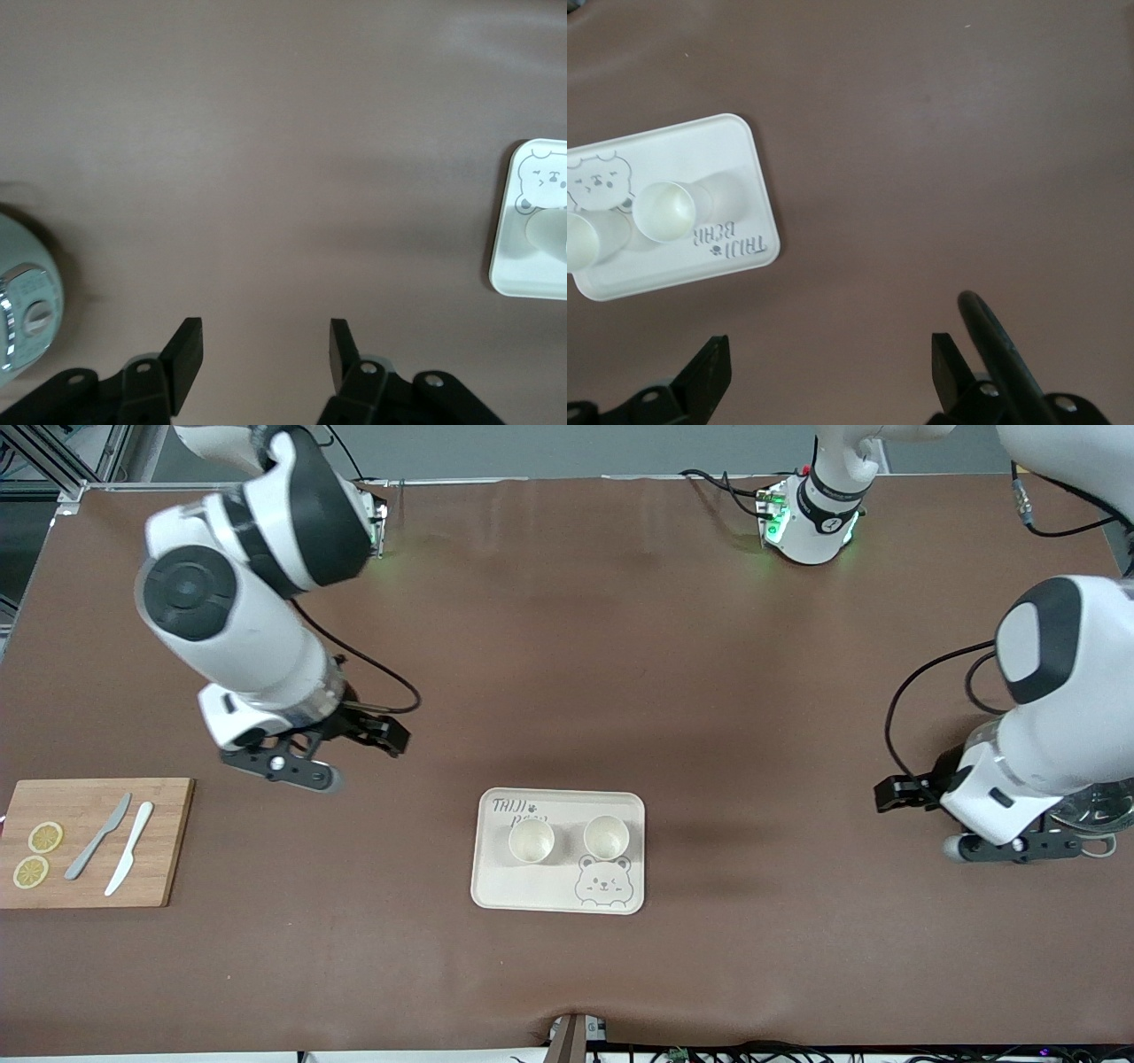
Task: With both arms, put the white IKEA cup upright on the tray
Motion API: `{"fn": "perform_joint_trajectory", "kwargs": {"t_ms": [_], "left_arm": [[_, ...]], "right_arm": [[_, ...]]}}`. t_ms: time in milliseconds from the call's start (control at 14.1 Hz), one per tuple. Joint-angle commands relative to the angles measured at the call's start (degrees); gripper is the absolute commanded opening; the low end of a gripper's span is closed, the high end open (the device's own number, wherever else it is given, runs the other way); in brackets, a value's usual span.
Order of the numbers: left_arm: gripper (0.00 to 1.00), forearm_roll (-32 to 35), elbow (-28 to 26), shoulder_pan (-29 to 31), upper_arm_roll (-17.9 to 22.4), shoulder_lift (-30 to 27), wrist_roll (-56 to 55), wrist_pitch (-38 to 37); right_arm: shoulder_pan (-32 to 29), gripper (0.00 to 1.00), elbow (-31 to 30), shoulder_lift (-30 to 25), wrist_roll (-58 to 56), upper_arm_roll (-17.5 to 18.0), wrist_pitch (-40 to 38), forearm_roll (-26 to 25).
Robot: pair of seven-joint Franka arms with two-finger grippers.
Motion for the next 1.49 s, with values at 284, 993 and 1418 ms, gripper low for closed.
{"fn": "perform_joint_trajectory", "kwargs": {"t_ms": [284,993,1418], "left_arm": [[0.66,-0.3,-1.7,0.7,0.1,-8.1,1.0,-6.6],[0.66,-0.1,-8.3,4.7,-0.3,-21.0,4.9,-9.6],[0.67,0.0,-8.2,7.7,-0.5,-21.8,8.6,-8.1]], "right_arm": [[-8.8,1.0,-1.1,-5.1,-15.4,0.4,-3.2,0.9],[-20.1,1.0,-1.2,-8.4,-32.4,0.4,-6.2,-0.1],[-25.0,1.0,-1.4,-9.0,-37.5,0.3,-5.8,-1.6]]}}
